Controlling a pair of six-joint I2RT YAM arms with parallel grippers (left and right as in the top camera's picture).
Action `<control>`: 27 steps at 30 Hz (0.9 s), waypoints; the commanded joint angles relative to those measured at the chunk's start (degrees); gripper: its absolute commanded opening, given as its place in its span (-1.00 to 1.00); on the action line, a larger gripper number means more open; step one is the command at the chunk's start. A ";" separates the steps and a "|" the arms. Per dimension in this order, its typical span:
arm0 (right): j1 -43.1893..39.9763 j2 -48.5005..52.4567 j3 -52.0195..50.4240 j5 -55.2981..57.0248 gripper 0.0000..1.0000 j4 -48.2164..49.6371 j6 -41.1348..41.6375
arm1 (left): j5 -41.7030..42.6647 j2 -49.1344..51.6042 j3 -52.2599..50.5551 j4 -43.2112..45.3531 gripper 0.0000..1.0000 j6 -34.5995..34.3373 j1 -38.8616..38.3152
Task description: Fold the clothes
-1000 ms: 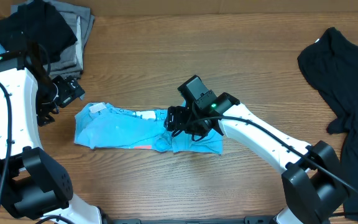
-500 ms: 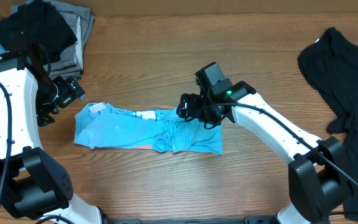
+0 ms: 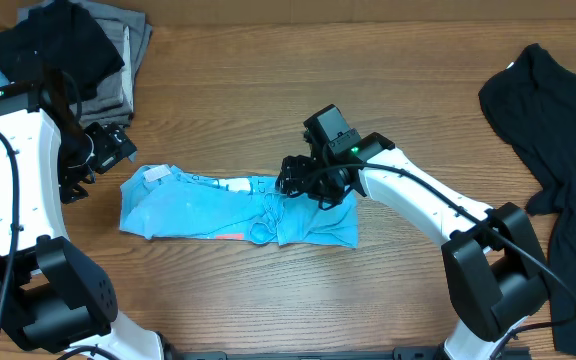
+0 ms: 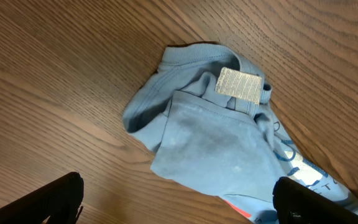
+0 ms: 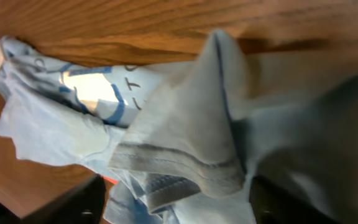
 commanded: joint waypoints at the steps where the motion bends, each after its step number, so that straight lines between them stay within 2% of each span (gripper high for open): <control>1: 1.68 0.07 0.17 -0.57 0.38 2.03 -0.22 | 0.46 0.35 0.50 -0.13 1.00 -0.61 -0.09; 4: 2.86 0.09 -0.59 -0.35 0.30 3.56 0.63 | 0.46 0.35 0.50 -0.15 1.00 -0.61 -0.09; 6: 3.17 0.09 -0.59 -0.50 0.17 4.72 0.63 | 0.46 0.35 0.50 -0.13 1.00 -0.59 -0.09; 11: 3.21 0.09 -0.59 -0.57 -0.47 8.79 0.66 | 0.48 0.37 0.50 -0.31 1.00 -0.37 -0.09; 14: 3.21 0.09 -0.59 -0.57 -0.66 12.79 0.66 | 0.46 0.37 0.50 -0.35 1.00 -0.20 -0.09; 18: 3.21 0.09 -0.55 -0.57 -0.66 19.15 0.57 | 0.48 0.37 0.50 -0.33 1.00 -0.22 -0.09; 19: 3.19 0.09 -0.46 -0.57 -0.60 19.91 0.57 | 0.48 0.35 0.50 -0.35 1.00 -0.20 -0.09; 20: 2.40 0.07 0.35 -0.57 -0.38 19.08 0.31 | 0.48 0.35 0.50 -0.35 1.00 -0.20 -0.09; 25: -1.92 0.04 4.24 -0.35 -0.35 7.10 -2.60 | 0.46 0.35 0.50 -0.59 1.00 -0.20 -0.09; 27: -4.04 0.04 4.92 -0.61 -0.21 2.99 -3.78 | 0.48 0.37 0.50 -0.50 1.00 -0.22 -0.09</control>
